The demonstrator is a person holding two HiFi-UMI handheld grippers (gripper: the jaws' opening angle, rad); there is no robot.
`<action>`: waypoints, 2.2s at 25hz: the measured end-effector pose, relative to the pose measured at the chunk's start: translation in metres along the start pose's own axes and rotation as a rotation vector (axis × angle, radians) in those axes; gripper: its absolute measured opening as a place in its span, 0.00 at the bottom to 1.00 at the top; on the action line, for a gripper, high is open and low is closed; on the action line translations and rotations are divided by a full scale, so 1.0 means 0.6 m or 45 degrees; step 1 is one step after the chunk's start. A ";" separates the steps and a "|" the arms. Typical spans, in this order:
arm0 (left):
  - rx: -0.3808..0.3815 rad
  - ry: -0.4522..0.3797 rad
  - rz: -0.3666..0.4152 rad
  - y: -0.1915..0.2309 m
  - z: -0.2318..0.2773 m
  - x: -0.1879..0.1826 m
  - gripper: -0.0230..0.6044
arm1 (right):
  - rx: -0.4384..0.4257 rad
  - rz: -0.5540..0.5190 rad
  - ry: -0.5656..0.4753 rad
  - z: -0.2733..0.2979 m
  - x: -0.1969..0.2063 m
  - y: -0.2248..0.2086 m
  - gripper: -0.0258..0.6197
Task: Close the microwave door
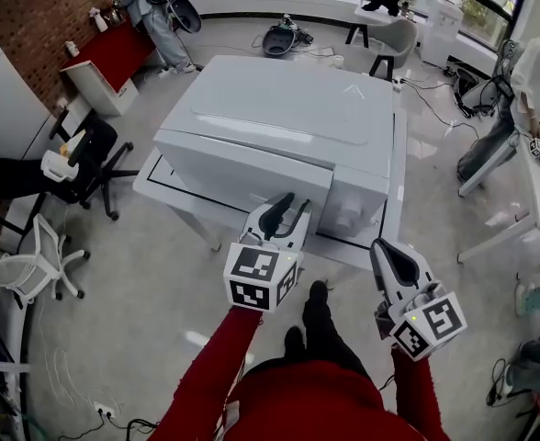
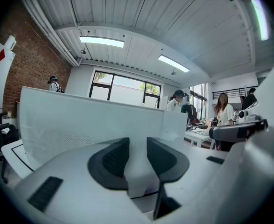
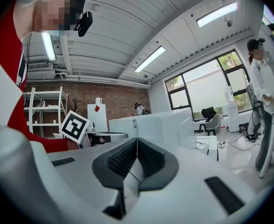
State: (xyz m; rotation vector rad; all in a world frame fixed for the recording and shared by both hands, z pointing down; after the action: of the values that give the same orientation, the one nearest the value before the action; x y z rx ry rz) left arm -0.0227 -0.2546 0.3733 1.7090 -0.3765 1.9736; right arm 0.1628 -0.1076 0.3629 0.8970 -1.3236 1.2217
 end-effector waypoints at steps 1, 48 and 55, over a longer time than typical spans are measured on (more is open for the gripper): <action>0.000 0.003 -0.002 0.000 0.002 0.000 0.24 | -0.001 0.003 0.005 0.001 0.002 0.000 0.06; 0.116 -0.174 0.074 -0.059 -0.249 0.005 0.05 | -0.155 0.033 -0.092 -0.060 -0.006 0.049 0.06; 0.134 -0.155 0.094 -0.085 -0.258 0.015 0.05 | -0.145 0.024 -0.075 -0.075 0.008 0.065 0.06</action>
State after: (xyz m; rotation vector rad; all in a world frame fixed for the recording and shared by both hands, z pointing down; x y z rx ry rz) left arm -0.1264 -0.1307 0.3494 1.9131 -0.3898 1.9784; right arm 0.1338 -0.0561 0.3565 0.8462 -1.4373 1.1298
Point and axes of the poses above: the fingertips, and each gripper's own axes: z forward along the fingers, y to its left, x out of its underside, the point moved 9 cm from there along -z, backward along the fingers, and after that the axes turned 8 degrees about x, right-handed, at the moved point
